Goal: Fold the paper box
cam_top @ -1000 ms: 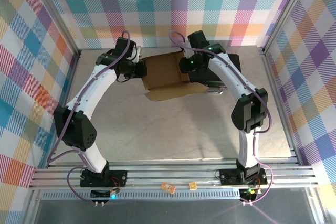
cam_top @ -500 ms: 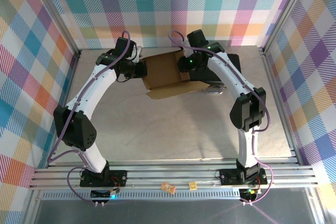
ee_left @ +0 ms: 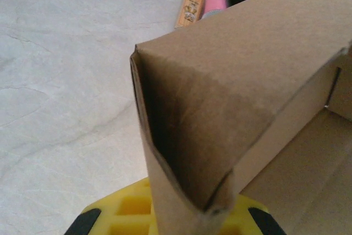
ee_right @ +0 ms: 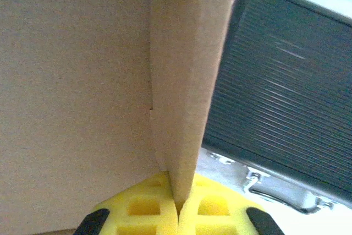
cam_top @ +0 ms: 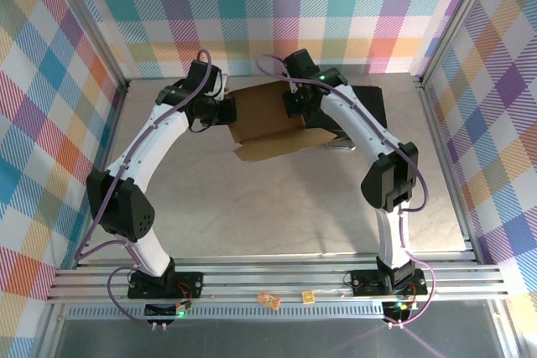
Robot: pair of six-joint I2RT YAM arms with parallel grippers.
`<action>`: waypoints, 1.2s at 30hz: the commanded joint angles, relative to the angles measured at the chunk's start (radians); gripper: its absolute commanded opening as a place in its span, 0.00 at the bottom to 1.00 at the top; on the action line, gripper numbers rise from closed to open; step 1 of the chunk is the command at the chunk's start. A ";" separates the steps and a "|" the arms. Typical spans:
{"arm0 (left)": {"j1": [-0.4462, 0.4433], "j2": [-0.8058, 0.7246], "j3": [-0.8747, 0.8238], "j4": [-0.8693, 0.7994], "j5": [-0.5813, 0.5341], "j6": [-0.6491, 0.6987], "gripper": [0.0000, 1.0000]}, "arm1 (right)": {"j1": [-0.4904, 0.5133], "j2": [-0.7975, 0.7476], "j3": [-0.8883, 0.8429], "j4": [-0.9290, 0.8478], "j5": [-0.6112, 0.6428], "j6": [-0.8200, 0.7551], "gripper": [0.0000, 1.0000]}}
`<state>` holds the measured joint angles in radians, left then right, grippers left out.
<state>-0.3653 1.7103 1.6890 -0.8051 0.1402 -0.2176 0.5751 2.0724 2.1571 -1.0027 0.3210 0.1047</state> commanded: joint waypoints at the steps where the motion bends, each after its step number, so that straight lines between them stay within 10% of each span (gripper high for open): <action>1: -0.072 -0.031 0.024 -0.014 -0.035 -0.016 0.00 | 0.063 0.053 0.071 -0.060 0.240 0.059 0.00; 14: -0.116 -0.019 0.059 -0.098 -0.302 -0.095 0.00 | 0.107 0.115 0.158 -0.203 0.563 0.142 0.00; 29: -0.111 -0.022 0.061 -0.031 -0.083 -0.021 0.00 | -0.043 -0.047 0.044 -0.007 -0.104 0.044 0.04; 36: -0.110 -0.020 0.069 -0.031 -0.051 -0.003 0.00 | -0.087 -0.050 0.043 0.017 -0.203 0.021 0.16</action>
<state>-0.4648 1.7103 1.7283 -0.8108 -0.0078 -0.2783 0.4908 2.0483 2.2005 -1.0683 0.2047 0.1417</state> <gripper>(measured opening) 0.086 0.155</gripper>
